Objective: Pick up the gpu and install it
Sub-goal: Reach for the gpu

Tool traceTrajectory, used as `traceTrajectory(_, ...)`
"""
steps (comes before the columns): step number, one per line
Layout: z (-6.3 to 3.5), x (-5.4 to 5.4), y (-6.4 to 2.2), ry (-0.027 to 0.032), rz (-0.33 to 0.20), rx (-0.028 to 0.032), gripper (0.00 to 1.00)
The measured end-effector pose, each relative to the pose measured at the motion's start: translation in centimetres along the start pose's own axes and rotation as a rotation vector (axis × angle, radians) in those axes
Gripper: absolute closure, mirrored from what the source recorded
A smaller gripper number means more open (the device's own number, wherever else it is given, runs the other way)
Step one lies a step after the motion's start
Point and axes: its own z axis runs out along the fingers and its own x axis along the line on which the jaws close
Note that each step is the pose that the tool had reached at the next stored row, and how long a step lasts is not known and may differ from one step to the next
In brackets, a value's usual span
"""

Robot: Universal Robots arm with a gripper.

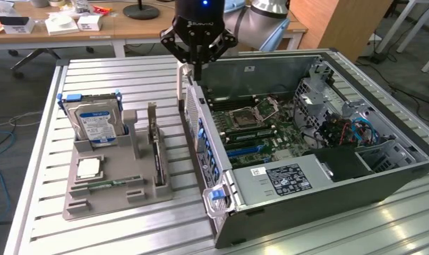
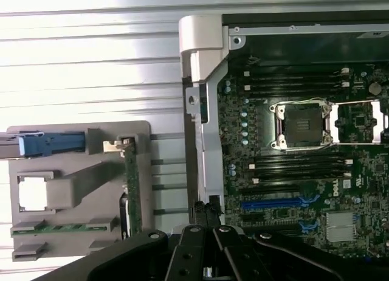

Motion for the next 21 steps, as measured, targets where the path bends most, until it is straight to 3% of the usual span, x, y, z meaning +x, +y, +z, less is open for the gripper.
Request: traceTrajectory(21, -0.05, 6.5, -0.49, -0.0001, 0.000, 0.0010, 0.90)
